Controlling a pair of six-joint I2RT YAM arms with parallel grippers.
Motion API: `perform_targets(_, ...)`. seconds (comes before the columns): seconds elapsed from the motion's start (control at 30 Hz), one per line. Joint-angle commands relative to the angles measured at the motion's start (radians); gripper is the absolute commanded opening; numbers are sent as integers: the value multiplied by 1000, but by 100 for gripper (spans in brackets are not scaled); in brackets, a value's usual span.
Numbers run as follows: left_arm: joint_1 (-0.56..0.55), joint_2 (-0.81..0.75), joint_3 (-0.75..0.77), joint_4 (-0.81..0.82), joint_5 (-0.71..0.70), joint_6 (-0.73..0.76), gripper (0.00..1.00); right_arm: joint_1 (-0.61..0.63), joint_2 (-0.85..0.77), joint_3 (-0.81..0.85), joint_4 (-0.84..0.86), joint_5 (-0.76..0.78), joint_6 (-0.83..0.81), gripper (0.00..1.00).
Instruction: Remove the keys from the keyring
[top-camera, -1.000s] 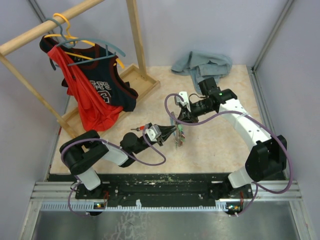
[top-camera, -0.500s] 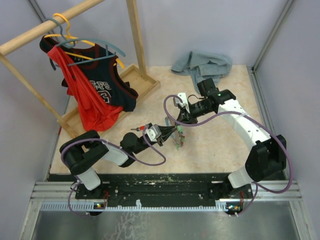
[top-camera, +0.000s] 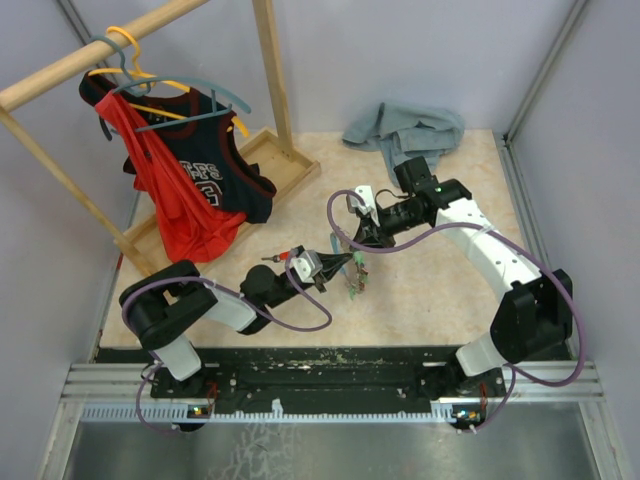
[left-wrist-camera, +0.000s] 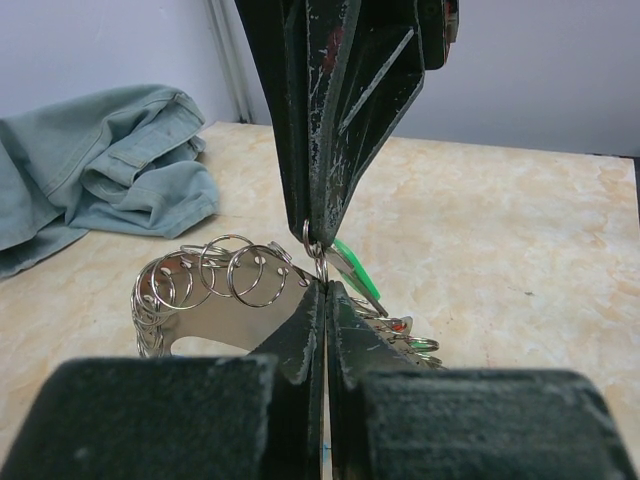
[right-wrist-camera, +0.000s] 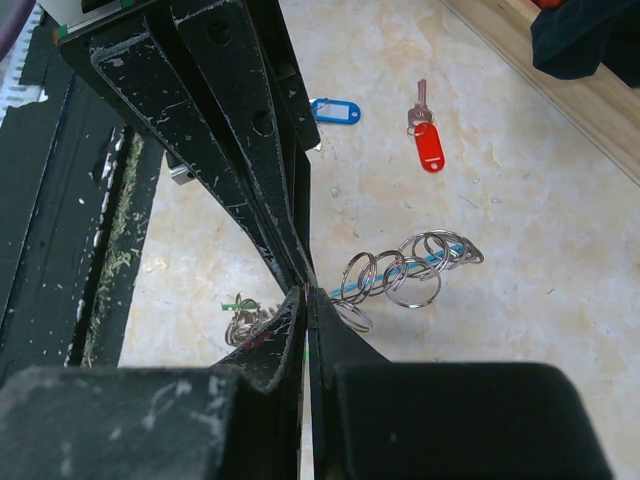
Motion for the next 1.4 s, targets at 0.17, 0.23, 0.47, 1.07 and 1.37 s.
perform_targets(0.17,-9,-18,5,273,-61,-69,0,44,0,7,56,-5,28,0)
perform_targets(0.23,-8,-26,3,258,-87,-80,0,53,3,8,62,1,37,0)
perform_targets(0.47,-11,-79,19,121,-223,-123,0,98,8,8,110,64,99,0)
perform_targets(1.07,-22,-78,-6,185,-296,-136,0,137,17,-19,231,207,234,0)
perform_targets(1.37,-21,-47,-47,274,-145,-105,30,74,-7,-6,211,91,242,0)
